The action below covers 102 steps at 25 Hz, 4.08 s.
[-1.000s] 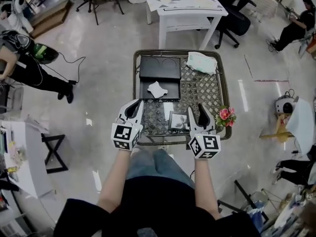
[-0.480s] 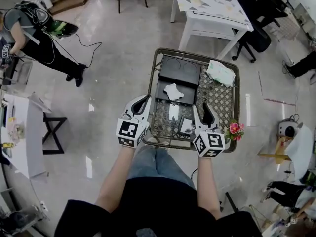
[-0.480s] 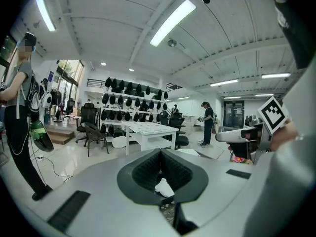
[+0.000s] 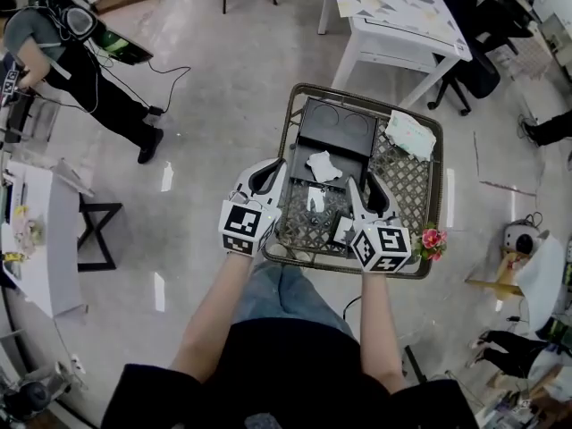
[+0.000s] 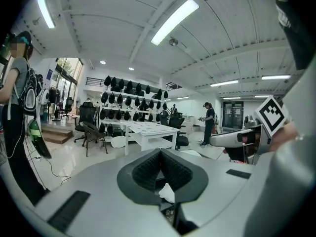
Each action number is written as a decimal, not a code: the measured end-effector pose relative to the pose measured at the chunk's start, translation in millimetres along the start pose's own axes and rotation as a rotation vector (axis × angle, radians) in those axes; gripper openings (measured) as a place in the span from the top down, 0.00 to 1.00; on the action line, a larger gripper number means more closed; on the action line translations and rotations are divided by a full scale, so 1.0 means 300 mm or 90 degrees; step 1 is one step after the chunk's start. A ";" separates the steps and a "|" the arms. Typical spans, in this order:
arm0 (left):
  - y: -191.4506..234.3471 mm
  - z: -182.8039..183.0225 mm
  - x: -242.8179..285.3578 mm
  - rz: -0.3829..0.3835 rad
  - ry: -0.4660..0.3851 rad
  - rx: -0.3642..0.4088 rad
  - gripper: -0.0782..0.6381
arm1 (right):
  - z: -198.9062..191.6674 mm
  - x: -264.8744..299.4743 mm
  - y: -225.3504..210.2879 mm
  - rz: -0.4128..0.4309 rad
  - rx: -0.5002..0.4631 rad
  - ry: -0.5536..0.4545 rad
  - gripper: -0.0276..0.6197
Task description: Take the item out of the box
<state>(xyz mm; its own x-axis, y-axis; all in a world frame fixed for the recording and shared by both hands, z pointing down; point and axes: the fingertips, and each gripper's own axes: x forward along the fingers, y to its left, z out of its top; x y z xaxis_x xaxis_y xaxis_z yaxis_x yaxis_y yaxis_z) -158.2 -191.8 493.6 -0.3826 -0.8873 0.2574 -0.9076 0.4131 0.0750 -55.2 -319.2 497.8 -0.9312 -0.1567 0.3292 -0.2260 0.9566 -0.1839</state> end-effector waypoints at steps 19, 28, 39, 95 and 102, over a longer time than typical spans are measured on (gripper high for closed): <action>0.068 -0.284 0.392 -0.032 0.133 -0.025 0.86 | -0.387 0.430 -0.075 0.072 -0.151 0.355 0.70; 0.093 -0.409 0.447 -0.025 0.174 -0.052 0.86 | -0.613 0.528 -0.084 0.122 -0.201 0.517 0.71; 0.103 -0.454 0.421 -0.010 0.178 -0.069 0.86 | -0.746 0.556 -0.109 0.116 -0.275 0.623 0.80; -0.046 0.227 0.193 -0.058 -0.025 0.022 0.86 | 0.297 -0.091 -0.132 -0.071 -0.024 -0.137 0.92; -0.077 0.244 0.127 -0.058 -0.046 0.033 0.86 | 0.286 -0.229 -0.129 -0.125 -0.025 -0.201 0.92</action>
<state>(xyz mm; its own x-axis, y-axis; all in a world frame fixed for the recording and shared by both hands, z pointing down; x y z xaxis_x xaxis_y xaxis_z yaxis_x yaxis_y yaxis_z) -164.4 -250.3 431.2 -0.3087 -0.9337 0.1815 -0.9459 0.3214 0.0445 -7.0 -366.5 402.8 -0.9148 -0.4005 0.0521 -0.4039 0.9085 -0.1072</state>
